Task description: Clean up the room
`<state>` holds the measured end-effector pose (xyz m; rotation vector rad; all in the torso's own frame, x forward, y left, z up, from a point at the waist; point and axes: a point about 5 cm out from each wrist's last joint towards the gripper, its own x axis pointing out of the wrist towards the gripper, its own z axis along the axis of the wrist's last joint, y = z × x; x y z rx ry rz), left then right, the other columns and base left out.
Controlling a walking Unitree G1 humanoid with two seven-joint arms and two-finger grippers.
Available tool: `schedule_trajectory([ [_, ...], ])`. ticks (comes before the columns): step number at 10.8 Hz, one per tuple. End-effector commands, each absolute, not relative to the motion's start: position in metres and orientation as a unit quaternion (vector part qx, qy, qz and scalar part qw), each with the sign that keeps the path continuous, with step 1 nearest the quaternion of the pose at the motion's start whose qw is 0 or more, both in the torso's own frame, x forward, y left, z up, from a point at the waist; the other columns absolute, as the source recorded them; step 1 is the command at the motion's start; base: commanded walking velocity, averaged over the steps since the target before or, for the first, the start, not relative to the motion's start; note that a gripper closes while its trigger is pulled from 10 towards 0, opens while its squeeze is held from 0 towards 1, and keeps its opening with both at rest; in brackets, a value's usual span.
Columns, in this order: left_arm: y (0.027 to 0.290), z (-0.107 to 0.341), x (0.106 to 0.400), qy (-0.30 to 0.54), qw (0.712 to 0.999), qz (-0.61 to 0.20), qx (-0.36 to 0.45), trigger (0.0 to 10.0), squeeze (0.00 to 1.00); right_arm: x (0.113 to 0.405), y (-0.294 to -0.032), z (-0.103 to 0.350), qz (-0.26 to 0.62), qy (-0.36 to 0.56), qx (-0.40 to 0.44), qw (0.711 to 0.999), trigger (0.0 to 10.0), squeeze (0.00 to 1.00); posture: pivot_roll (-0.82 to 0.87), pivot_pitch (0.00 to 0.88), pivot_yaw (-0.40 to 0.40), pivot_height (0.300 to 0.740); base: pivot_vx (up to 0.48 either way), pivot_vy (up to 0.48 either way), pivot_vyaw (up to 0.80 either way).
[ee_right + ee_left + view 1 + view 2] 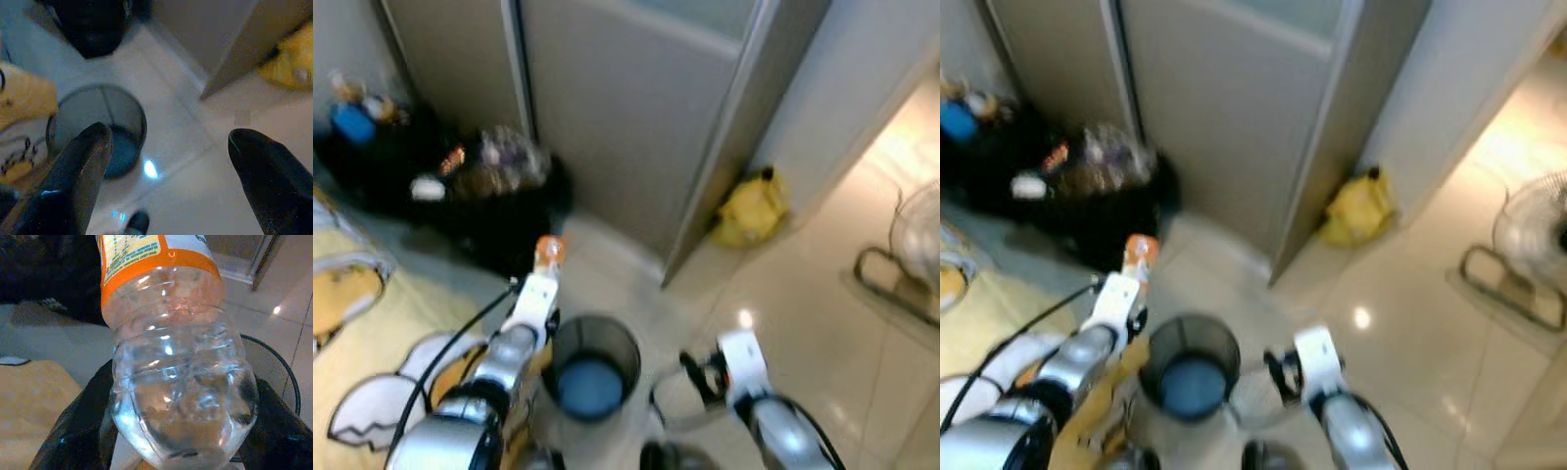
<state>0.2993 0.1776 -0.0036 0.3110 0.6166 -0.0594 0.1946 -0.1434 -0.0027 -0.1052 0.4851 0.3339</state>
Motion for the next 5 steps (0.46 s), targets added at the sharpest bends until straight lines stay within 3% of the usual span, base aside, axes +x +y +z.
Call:
schedule_trajectory([
  [1,0.17,-0.006,0.299,0.313,0.938,-0.029,0.145,10.0,0.0,0.194,-0.145,0.005,0.16,0.233,-0.063,0.957,10.0,0.0,-0.3,0.28,-0.091,0.74,0.0,0.0,0.0],
  [5,0.135,-0.019,0.287,0.34,0.922,-0.075,0.169,10.0,0.0,0.169,-0.123,0.023,0.202,0.229,-0.063,0.95,10.0,0.0,-0.37,0.381,-0.123,0.74,0.0,0.0,0.0],
])
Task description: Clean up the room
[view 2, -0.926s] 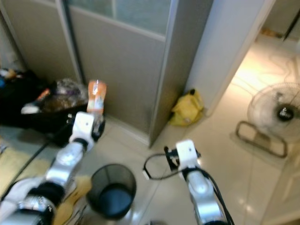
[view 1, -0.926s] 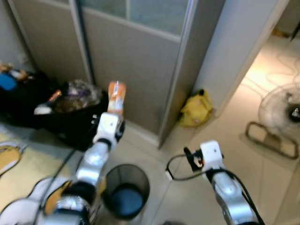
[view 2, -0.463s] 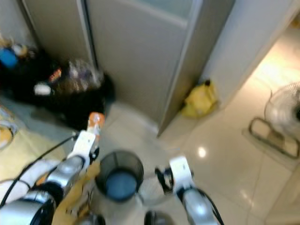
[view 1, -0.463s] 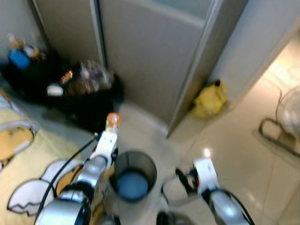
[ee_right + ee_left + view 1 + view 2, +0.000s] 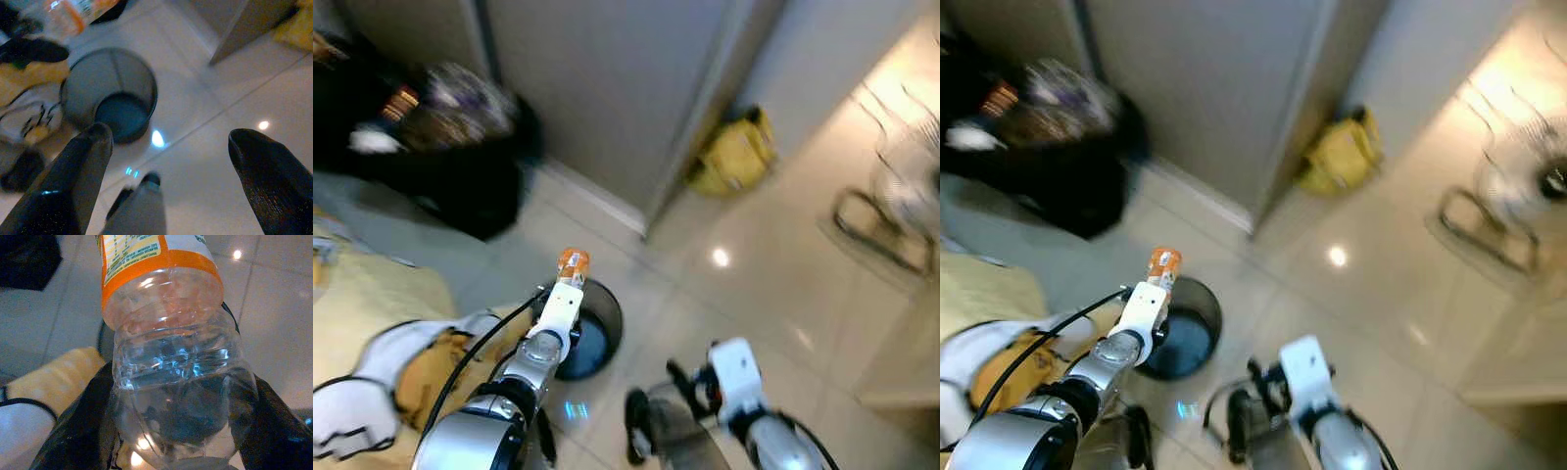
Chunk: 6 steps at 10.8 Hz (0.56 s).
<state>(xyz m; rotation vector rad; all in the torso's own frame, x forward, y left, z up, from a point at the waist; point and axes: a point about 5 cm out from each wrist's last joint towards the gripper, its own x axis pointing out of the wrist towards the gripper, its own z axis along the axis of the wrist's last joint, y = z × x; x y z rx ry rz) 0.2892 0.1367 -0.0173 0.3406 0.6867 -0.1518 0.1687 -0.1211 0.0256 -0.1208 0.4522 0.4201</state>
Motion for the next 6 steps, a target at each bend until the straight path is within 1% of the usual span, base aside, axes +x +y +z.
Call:
schedule_trajectory([
  [1,0.128,-0.023,0.283,0.348,0.917,-0.085,0.175,10.0,0.0,0.161,-0.12,0.025,0.218,0.238,-0.059,0.945,10.0,0.0,-0.38,0.387,-0.129,0.74,0.0,0.0,0.0],
  [2,0.121,-0.029,0.276,0.369,0.908,-0.098,0.17,10.0,0.0,0.155,-0.119,0.025,0.224,0.25,-0.054,0.941,10.0,0.0,-0.38,0.391,-0.134,0.74,0.0,0.0,0.0],
  [4,0.115,-0.025,0.28,0.359,0.916,-0.091,0.155,10.0,0.0,0.153,-0.125,0.027,0.218,0.258,-0.062,0.939,10.0,0.0,-0.39,0.391,-0.135,0.74,0.0,0.0,0.0],
  [5,0.115,-0.024,0.281,0.357,0.916,-0.093,0.159,10.0,1.0,0.153,-0.126,0.028,0.215,0.259,-0.063,0.939,10.0,0.0,-0.39,0.392,-0.133,0.74,0.0,0.0,0.0],
  [6,0.116,-0.024,0.281,0.359,0.913,-0.093,0.167,10.0,1.0,0.154,-0.125,0.028,0.213,0.262,-0.063,0.939,10.0,0.0,-0.39,0.389,-0.125,0.74,0.0,0.0,0.0],
])
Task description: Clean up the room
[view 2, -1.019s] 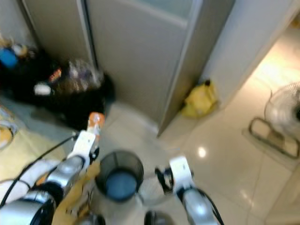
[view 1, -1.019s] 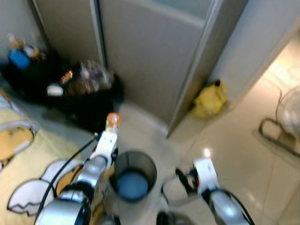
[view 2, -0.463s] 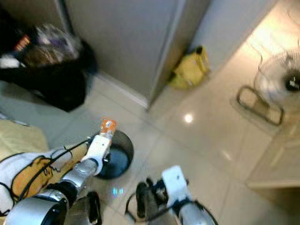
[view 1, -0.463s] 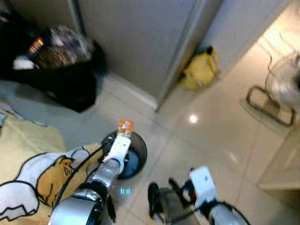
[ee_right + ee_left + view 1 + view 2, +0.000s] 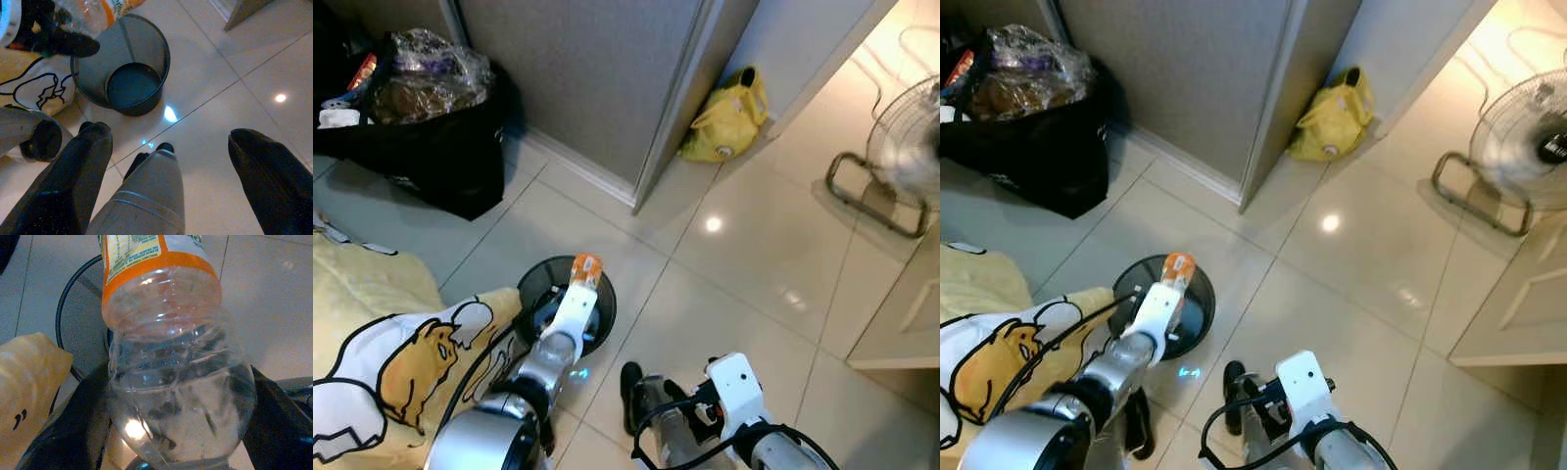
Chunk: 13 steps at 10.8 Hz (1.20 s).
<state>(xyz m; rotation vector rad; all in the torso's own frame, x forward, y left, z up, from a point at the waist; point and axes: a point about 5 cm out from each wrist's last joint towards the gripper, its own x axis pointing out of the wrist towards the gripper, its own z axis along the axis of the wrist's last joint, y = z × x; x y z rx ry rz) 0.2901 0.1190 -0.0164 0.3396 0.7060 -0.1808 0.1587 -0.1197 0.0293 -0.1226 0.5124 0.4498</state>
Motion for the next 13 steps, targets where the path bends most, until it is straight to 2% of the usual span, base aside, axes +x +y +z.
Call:
schedule_trajectory([
  [1,0.116,-0.025,0.281,0.367,0.91,-0.095,0.169,10.0,1.0,0.154,-0.124,0.028,0.213,0.265,-0.061,0.939,10.0,0.0,-0.38,0.386,-0.121,0.74,0.0,0.0,0.0],
  [2,0.115,-0.027,0.279,0.38,0.909,-0.101,0.138,10.0,1.0,0.156,-0.122,0.028,0.214,0.266,-0.058,0.938,10.0,0.0,-0.38,0.381,-0.12,0.74,0.0,0.0,0.0],
  [5,0.118,-0.024,0.283,0.374,0.909,-0.098,0.154,10.0,1.0,0.164,-0.125,0.027,0.214,0.266,-0.061,0.938,10.0,0.0,-0.37,0.365,-0.127,0.74,0.0,0.0,0.0],
  [8,0.122,-0.018,0.289,0.354,0.916,-0.103,0.156,10.0,1.0,0.179,-0.123,0.024,0.215,0.259,-0.066,0.939,10.0,0.0,-0.33,0.303,-0.103,0.74,0.0,0.0,0.0],
  [9,0.115,-0.003,0.302,0.295,0.935,-0.126,0.149,10.0,0.0,0.197,-0.119,0.028,0.211,0.231,-0.067,0.948,10.0,0.0,-0.3,0.247,-0.08,0.74,0.0,0.0,0.0],
  [10,0.115,0.004,0.307,0.267,0.946,-0.13,0.129,10.0,0.0,0.209,-0.117,0.031,0.207,0.216,-0.067,0.952,10.0,0.0,-0.27,0.194,-0.057,0.74,0.0,0.0,0.0],
  [12,0.127,0.049,0.329,0.111,0.982,-0.137,0.067,10.0,0.0,0.247,-0.117,0.049,0.184,0.157,-0.06,0.968,10.0,0.0,-0.22,0.076,-0.023,0.74,0.0,0.0,0.0],
  [13,0.132,0.076,0.33,0.036,0.99,-0.132,0.034,10.0,0.0,0.263,-0.125,0.055,0.166,0.139,-0.05,0.975,10.0,0.0,-0.19,0.056,-0.041,0.74,0.0,0.0,0.0],
])
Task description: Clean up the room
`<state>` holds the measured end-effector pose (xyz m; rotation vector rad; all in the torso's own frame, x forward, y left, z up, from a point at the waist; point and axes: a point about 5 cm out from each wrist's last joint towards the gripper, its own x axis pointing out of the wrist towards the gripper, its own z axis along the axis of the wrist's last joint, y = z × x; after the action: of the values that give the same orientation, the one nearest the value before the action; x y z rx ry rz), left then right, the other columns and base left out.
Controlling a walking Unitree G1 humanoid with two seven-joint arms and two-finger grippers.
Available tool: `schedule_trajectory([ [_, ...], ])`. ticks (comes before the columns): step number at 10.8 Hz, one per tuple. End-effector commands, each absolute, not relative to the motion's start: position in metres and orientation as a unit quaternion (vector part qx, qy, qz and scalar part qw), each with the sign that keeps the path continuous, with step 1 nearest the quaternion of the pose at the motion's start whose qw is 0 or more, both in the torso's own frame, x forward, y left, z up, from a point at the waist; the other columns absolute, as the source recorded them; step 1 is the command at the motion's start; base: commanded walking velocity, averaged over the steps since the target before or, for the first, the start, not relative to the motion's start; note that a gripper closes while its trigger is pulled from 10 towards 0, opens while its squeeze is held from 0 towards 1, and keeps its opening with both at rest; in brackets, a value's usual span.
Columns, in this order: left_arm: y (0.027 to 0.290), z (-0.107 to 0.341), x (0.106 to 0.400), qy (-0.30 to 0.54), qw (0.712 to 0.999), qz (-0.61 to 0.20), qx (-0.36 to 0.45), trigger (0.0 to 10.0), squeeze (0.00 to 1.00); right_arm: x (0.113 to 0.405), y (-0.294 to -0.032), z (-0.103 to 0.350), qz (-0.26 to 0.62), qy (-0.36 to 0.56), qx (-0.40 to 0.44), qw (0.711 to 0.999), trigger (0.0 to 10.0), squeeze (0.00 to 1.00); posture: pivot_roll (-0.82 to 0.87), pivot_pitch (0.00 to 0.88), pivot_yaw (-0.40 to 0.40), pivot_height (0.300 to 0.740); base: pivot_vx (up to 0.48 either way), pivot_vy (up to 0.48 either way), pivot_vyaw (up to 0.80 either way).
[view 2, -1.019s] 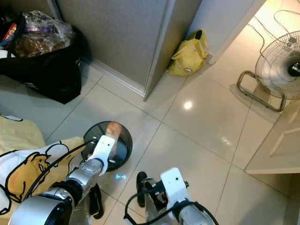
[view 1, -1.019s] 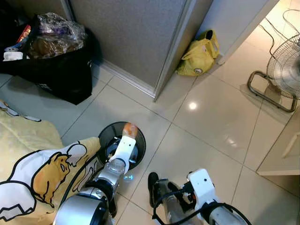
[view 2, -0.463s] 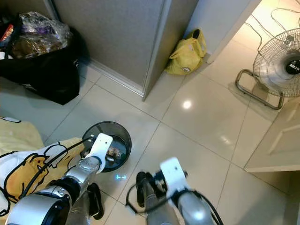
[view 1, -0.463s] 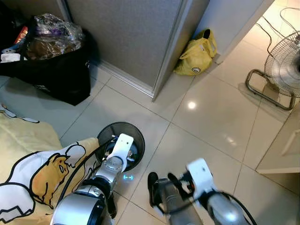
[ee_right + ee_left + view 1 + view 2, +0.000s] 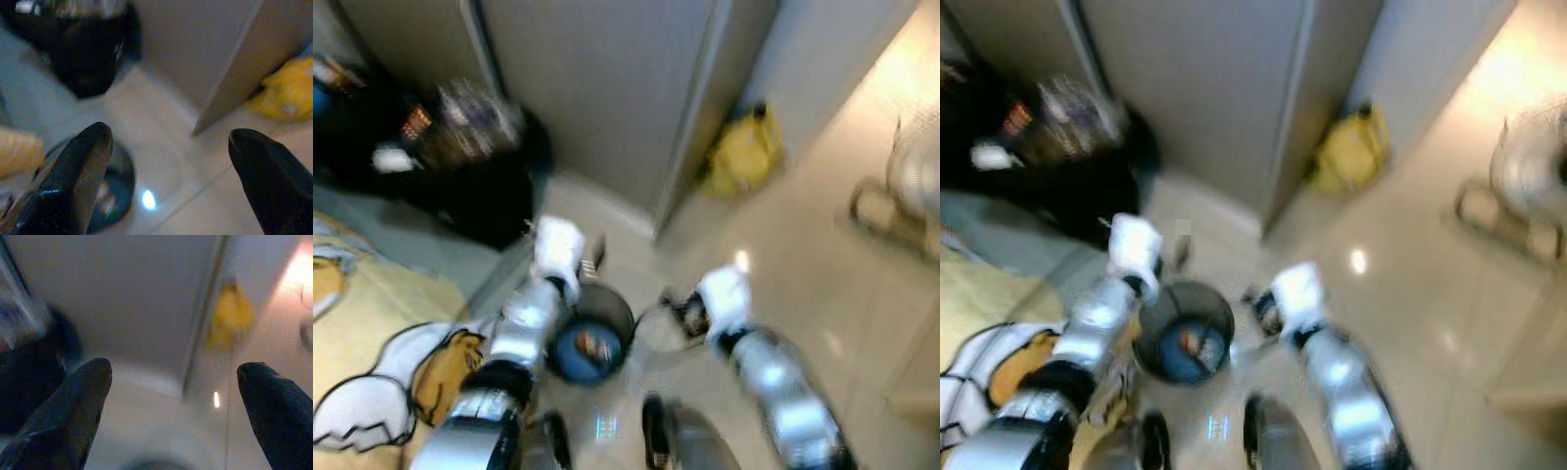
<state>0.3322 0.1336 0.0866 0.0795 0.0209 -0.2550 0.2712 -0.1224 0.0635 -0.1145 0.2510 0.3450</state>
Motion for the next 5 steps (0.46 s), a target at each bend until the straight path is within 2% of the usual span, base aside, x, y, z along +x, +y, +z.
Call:
schedule_trajectory([
  [1,0.135,0.096,0.325,-0.019,0.991,-0.133,0.027,10.0,0.0,0.275,-0.129,0.062,0.156,0.122,-0.04,0.979,10.0,0.0,-0.16,0.028,-0.061,0.74,0.0,0.0,0.0],
  [3,0.148,0.12,0.306,-0.093,0.981,-0.162,0.048,10.0,0.0,0.288,-0.136,0.075,0.134,0.078,-0.037,0.987,10.0,0.0,-0.1,0.0,-0.095,0.74,0.0,0.0,0.0],
  [4,0.173,0.108,0.296,-0.066,0.991,-0.118,0.012,10.0,0.0,0.292,-0.145,0.08,0.091,0.052,-0.049,0.993,10.0,0.0,-0.08,0.0,-0.097,0.74,0.0,0.0,0.78],
  [5,0.178,0.101,0.29,-0.047,0.993,-0.104,0.006,10.0,0.0,0.295,-0.142,0.076,0.097,0.06,-0.048,0.992,10.0,0.0,-0.07,0.0,-0.09,0.74,0.0,0.0,0.73],
])
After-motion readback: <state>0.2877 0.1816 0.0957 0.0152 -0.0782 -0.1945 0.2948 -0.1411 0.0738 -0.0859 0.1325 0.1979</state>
